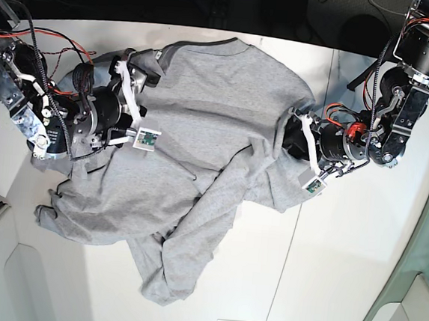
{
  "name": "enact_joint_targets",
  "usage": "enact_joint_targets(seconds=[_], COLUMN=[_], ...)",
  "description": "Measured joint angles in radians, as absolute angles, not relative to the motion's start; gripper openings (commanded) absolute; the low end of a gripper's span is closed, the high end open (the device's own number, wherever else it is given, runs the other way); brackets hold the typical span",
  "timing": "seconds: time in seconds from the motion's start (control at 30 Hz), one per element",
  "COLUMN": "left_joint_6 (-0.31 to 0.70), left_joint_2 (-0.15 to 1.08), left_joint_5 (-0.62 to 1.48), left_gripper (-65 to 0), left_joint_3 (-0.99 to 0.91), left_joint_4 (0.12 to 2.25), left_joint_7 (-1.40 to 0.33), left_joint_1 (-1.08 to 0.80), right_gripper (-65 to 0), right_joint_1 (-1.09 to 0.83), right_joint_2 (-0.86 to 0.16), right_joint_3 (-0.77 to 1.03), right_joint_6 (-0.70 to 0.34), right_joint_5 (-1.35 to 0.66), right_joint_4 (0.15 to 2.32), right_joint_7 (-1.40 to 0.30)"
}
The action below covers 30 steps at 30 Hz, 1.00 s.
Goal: Layout the t-shirt on the table in an organized manner, then fold the t-shirt properly
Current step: 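Pull the shoulder edge outward with the right gripper to flatten the shirt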
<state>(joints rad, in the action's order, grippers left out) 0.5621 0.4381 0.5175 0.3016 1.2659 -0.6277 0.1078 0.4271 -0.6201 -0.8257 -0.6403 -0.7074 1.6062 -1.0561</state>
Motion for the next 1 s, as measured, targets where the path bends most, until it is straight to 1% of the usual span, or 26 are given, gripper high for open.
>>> enact_joint_targets(seconds=[0.2, 0.4, 0.43, 0.47, 0.57, 0.6, 0.63, 0.67, 0.77, 0.8, 1.0], left_joint_6=[0.562, 0.562, 0.562, 0.562, 0.562, 0.562, 0.562, 0.562, 0.562, 0.562, 0.567], left_joint_2=[0.438, 0.438, 0.438, 0.438, 0.438, 0.438, 0.438, 0.438, 0.438, 0.438, 0.438], left_joint_5=[0.517, 0.517, 0.517, 0.517, 0.517, 0.517, 0.517, 0.516, 0.485, 0.480, 0.434], left_gripper=[-41.3, -41.3, -41.3, -41.3, -41.4, -41.5, -43.6, -47.4, -65.0, -65.0, -65.0], left_joint_3=[0.302, 0.302, 0.302, 0.302, 0.302, 0.302, 0.302, 0.302, 0.302, 0.302, 0.302], left_joint_4=[1.266, 1.266, 1.266, 1.266, 1.266, 1.266, 1.266, 1.266, 1.266, 1.266, 1.266], left_joint_7=[-0.628, -0.628, -0.628, -0.628, -0.628, -0.628, -0.628, -0.628, -0.627, -0.621, -0.607], left_joint_1=[0.108, 0.108, 0.108, 0.108, 0.108, 0.108, 0.108, 0.108, 0.108, 0.108, 0.103], right_gripper=[-25.8, -26.2, -28.4, -32.1, -45.1, -47.9, -50.0, -52.3, -63.3, -65.0, -65.0], right_joint_1=[0.438, 0.438, 0.438, 0.438, 0.435, 0.432, 0.432, 0.432, 0.432, 0.432, 0.413], right_joint_2=[-0.600, -0.590, -0.590, -0.590, -0.590, -0.590, -0.590, -0.590, -0.591, -0.592, -0.611], right_joint_3=[-0.886, -0.898, -0.898, -0.898, -0.898, -0.898, -0.898, -0.898, -0.898, -0.898, -0.898], right_joint_6=[-0.640, -0.640, -0.640, -0.640, -0.640, -0.640, -0.640, -0.640, -0.632, -0.627, -0.624], right_joint_5=[-0.714, -0.749, -0.749, -0.749, -0.749, -0.749, -0.749, -0.749, -0.748, -0.748, -0.730], right_joint_4=[1.548, 1.546, 1.546, 1.546, 1.538, 1.536, 1.536, 1.536, 1.536, 1.536, 1.536], right_joint_7=[-1.070, -1.086, -1.094, -1.106, -1.112, -1.112, -1.112, -1.112, -1.112, -1.112, -1.110])
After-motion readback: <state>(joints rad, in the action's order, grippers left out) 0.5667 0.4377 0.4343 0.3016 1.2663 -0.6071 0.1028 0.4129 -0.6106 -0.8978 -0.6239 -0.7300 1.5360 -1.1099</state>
